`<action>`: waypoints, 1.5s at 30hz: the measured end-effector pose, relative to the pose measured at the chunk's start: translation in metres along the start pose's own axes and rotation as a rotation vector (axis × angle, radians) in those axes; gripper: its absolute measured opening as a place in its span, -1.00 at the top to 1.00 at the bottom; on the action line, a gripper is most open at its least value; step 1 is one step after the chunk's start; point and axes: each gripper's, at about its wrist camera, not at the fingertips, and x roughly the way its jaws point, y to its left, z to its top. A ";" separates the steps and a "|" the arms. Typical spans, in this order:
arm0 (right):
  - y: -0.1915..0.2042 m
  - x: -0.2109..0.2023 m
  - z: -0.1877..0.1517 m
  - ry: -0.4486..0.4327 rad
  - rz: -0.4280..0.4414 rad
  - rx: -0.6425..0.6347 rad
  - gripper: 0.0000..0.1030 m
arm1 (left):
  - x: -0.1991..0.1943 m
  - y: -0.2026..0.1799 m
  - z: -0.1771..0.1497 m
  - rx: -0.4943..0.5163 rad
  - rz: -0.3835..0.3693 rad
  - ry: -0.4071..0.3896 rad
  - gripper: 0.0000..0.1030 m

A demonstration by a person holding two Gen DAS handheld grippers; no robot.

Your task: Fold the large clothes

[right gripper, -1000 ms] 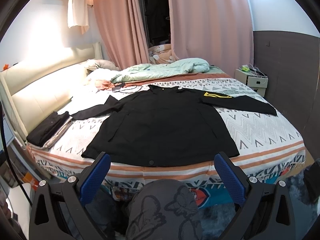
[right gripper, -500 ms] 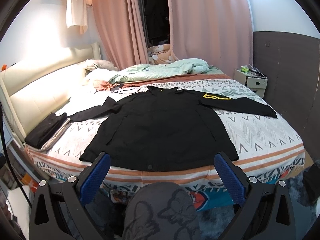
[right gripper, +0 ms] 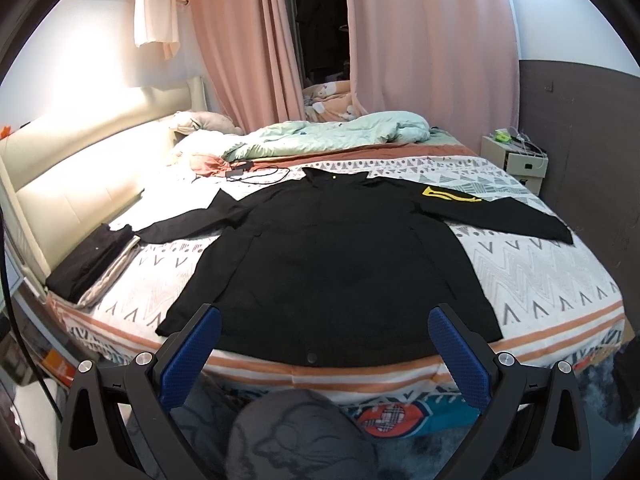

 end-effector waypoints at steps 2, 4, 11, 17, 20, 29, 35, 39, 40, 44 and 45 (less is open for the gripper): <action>0.003 0.012 0.006 0.010 0.010 -0.005 -1.00 | 0.007 0.003 0.003 -0.002 0.013 0.004 -0.99; 0.007 0.026 0.014 0.011 0.018 -0.013 -1.00 | 0.016 0.007 0.007 -0.013 0.022 0.009 -0.99; 0.011 0.073 0.051 0.003 0.046 -0.010 -1.00 | 0.057 0.016 0.024 -0.029 0.060 0.031 -0.99; 0.017 0.112 0.094 -0.020 0.062 0.006 -1.00 | 0.104 0.027 0.042 -0.043 0.102 0.056 -0.99; 0.023 0.134 0.114 -0.033 0.088 0.034 -1.00 | 0.136 0.035 0.052 -0.046 0.120 0.098 -0.99; 0.043 0.200 0.162 -0.028 0.171 0.088 -1.00 | 0.200 0.055 0.080 -0.051 0.166 0.145 -0.99; 0.053 0.241 0.185 0.001 0.205 0.136 -1.00 | 0.236 0.066 0.098 -0.080 0.184 0.162 -0.99; 0.057 0.267 0.202 0.016 0.206 0.164 -1.00 | 0.259 0.072 0.111 -0.093 0.189 0.175 -0.87; 0.058 0.275 0.205 0.020 0.195 0.170 -1.00 | 0.267 0.074 0.114 -0.101 0.193 0.184 -0.80; 0.056 0.312 0.218 0.025 0.202 0.197 -1.00 | 0.298 0.086 0.127 -0.143 0.206 0.203 -0.69; 0.057 0.321 0.218 0.023 0.194 0.193 -1.00 | 0.306 0.087 0.130 -0.146 0.213 0.202 -0.69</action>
